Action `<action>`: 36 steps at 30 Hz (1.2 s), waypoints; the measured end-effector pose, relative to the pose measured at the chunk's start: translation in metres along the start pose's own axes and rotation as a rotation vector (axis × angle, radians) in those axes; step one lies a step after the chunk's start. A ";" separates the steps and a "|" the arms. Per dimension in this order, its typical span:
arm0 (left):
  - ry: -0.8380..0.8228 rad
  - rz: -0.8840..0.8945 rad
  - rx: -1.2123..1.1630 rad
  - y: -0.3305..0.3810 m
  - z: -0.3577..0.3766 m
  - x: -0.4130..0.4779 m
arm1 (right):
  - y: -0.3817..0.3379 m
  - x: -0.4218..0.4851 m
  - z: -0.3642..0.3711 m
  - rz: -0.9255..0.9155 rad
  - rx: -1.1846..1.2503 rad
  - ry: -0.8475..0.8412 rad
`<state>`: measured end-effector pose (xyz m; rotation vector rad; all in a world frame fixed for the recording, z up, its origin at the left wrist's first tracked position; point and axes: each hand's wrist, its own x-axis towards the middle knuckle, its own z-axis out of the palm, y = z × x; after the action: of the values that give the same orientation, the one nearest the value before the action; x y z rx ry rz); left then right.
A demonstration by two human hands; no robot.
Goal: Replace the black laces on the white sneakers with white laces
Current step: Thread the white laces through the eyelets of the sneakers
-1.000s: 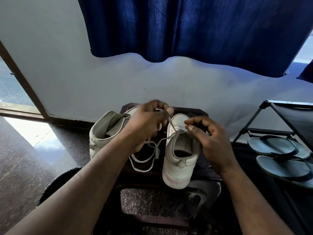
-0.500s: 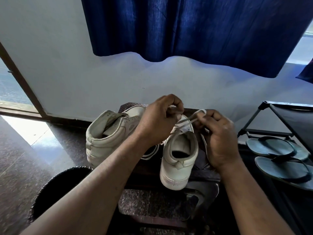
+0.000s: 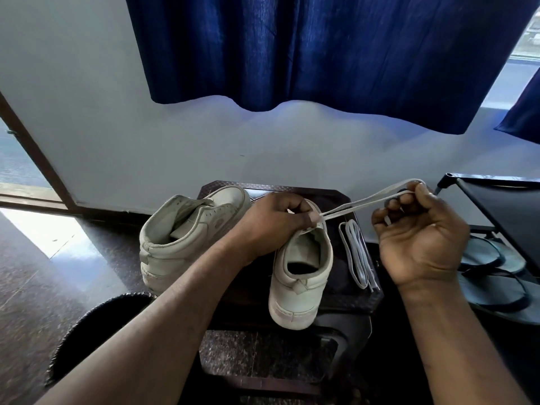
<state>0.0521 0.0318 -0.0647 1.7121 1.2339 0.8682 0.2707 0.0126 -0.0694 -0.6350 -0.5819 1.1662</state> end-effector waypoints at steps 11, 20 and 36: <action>-0.044 0.020 -0.206 0.009 -0.005 -0.004 | 0.037 -0.012 0.003 -0.401 -1.166 0.175; -0.019 -0.018 -0.163 0.005 -0.006 -0.001 | 0.050 -0.018 0.021 -0.092 -0.877 -0.391; 0.344 -0.086 0.327 -0.007 -0.015 0.000 | -0.009 -0.010 0.008 0.003 -0.079 -0.240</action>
<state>0.0362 0.0359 -0.0654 1.7923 1.7468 0.9785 0.2676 0.0020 -0.0580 -0.5659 -0.8340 1.2359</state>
